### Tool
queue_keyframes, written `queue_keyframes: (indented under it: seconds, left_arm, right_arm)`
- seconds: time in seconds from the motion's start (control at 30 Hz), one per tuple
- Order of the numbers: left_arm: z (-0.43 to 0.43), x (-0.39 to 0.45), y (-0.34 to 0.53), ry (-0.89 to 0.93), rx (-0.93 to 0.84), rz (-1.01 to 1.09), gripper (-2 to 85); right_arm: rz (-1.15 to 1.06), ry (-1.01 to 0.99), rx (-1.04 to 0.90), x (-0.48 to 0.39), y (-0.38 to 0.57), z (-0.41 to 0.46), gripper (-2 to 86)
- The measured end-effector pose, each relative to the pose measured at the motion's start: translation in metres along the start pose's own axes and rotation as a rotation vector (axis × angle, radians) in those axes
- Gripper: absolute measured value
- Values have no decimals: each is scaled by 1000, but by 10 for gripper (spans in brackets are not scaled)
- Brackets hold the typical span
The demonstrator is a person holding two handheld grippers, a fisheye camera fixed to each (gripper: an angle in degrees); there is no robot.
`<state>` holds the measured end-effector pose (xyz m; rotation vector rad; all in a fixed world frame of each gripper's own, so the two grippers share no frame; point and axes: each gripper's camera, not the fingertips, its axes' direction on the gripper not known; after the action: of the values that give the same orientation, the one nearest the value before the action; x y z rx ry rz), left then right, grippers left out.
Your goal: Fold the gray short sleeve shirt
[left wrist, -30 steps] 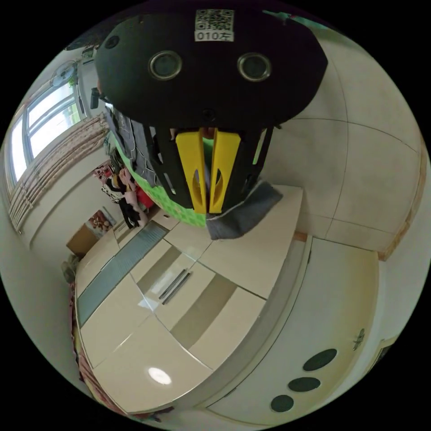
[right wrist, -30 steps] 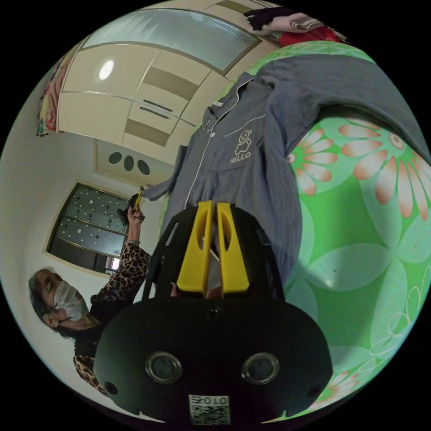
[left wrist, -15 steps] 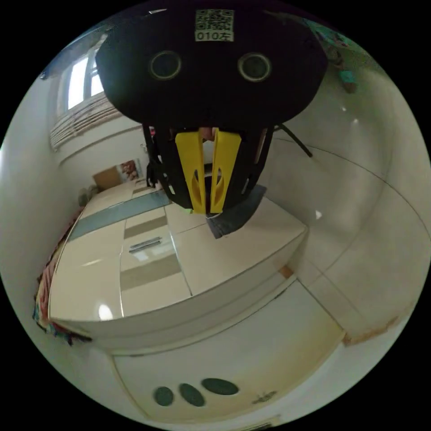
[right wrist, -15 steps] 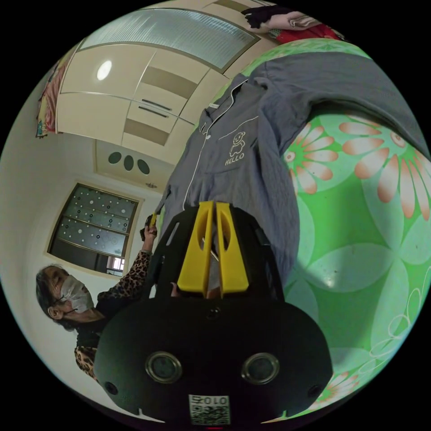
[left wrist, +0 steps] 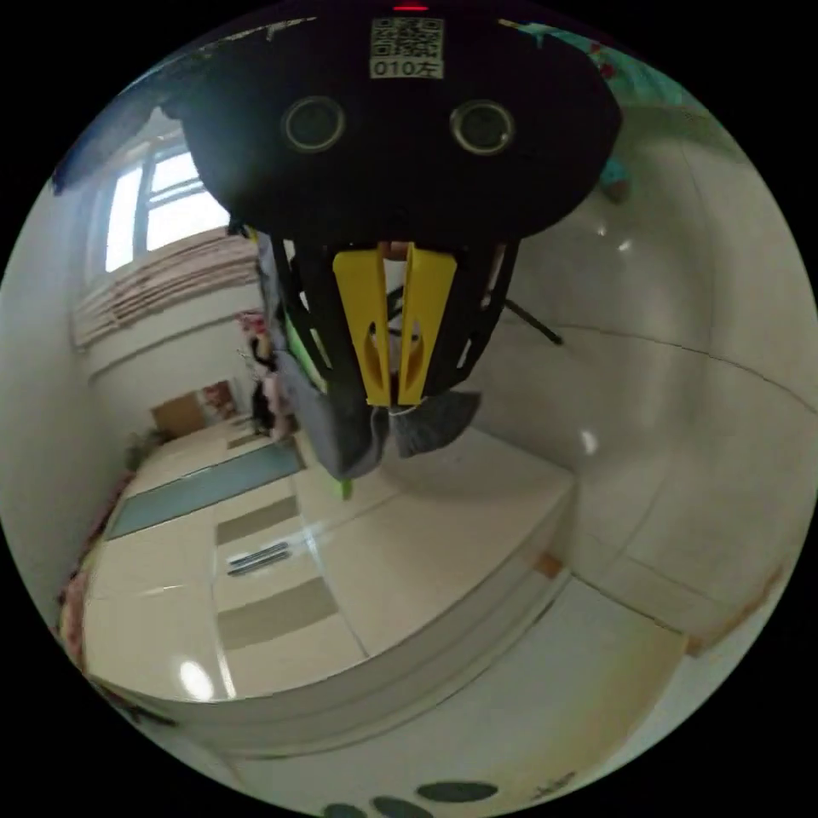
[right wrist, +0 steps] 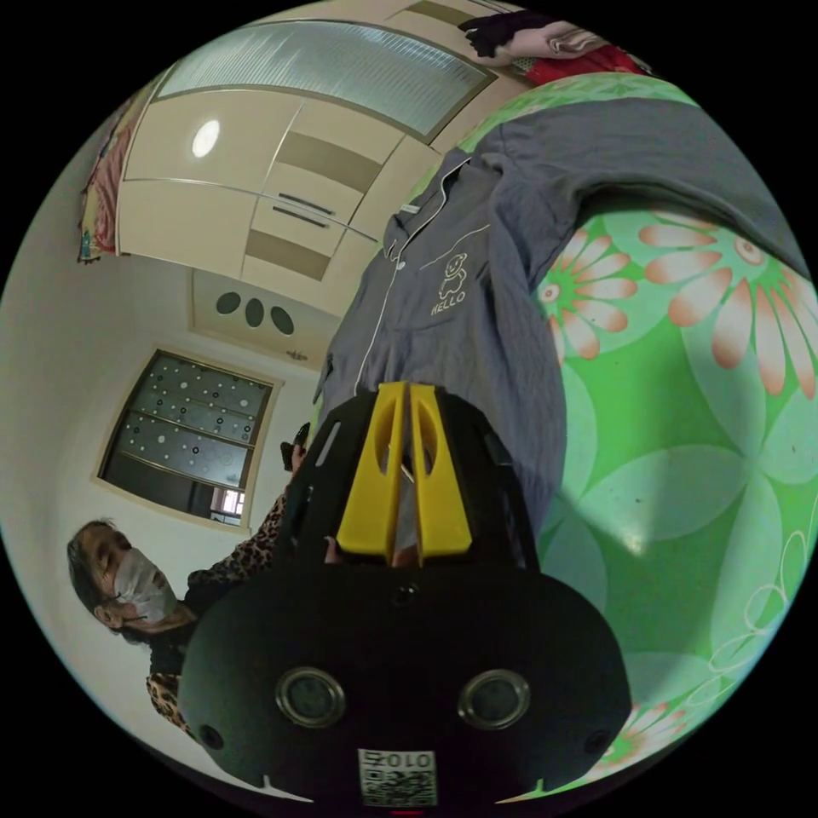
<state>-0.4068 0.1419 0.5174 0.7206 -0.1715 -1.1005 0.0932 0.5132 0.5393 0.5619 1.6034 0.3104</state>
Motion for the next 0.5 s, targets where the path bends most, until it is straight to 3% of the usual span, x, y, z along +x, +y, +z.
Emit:
queue_keyframes:
  seconds: [0.03, 0.07, 0.13, 0.17, 0.23, 0.33, 0.43, 0.5]
  left_arm:
    - [5, -7, 10, 139, -45, -10, 1]
    - [7, -14, 18, 167, -92, -48, 1]
    - [-22, -19, 42, 112, 103, -99, 0]
    - [-36, -29, 56, 196, 214, -163, 0]
    - [-42, -42, 70, 385, 254, -220, 0]
    - [-69, -25, 103, 326, 369, -262, -1]
    - [-82, 36, 122, 356, 269, -29, -2]
    - [-103, 72, 143, 325, 304, 88, -1]
  right_arm:
    - [1, -3, 1, -1, 1, 0, 37]
    - [2, -1, 3, -2, 2, 0, 37]
    - [5, 21, 13, -5, 6, 0, 37]
    - [3, 22, 11, -7, 7, 0, 37]
    - [-10, 9, 0, -10, 10, 1, 37]
    - [-78, 1, 99, -21, 19, -10, 36]
    - [-142, -32, 205, -31, 39, -22, 39]
    - [-183, -52, 196, -40, 52, -21, 43]
